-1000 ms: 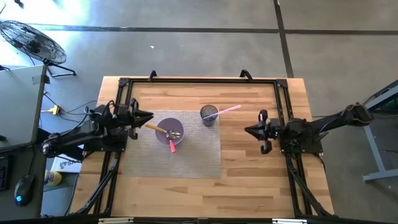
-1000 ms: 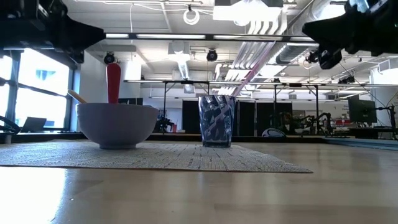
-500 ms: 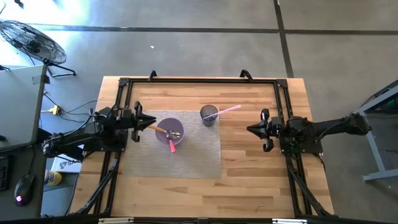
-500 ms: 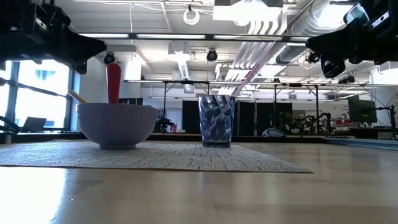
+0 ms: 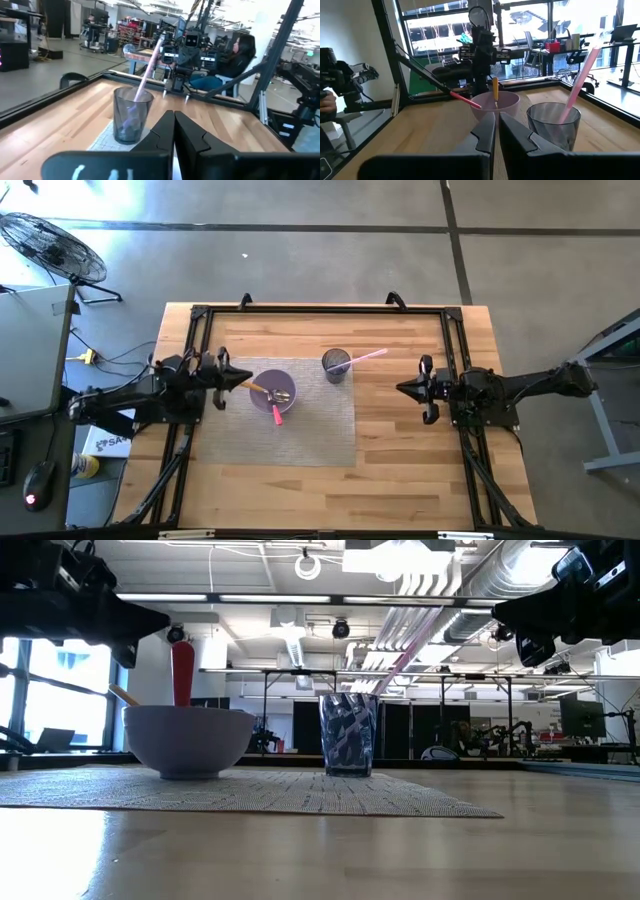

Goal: Pick & Place Utensil
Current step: Return to Home Position

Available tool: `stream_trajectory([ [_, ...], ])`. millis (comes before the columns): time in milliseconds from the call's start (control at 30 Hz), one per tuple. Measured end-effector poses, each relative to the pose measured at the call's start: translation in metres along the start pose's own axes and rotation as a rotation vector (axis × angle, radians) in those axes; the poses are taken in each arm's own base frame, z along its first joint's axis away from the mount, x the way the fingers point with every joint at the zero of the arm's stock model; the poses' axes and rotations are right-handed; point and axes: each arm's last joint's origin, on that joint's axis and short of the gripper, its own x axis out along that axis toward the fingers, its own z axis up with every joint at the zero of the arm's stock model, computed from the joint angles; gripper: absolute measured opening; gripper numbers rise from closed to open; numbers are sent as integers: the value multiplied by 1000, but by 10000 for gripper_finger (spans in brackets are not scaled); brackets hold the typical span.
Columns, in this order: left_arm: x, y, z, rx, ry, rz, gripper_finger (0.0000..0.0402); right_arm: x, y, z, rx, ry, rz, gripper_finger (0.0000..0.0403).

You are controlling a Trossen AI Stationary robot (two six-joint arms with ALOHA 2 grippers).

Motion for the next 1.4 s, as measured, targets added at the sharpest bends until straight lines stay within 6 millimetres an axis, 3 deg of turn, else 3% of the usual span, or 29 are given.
stream_trajectory([
  [333,0,-14,-7,251,47,-99,1,0,0,0,0,0,0,16],
  [600,0,-15,-9,73,73,-118,1,0,0,0,0,2,0,16],
  [1400,0,-15,-9,63,75,-121,1,0,0,0,0,2,0,16],
])
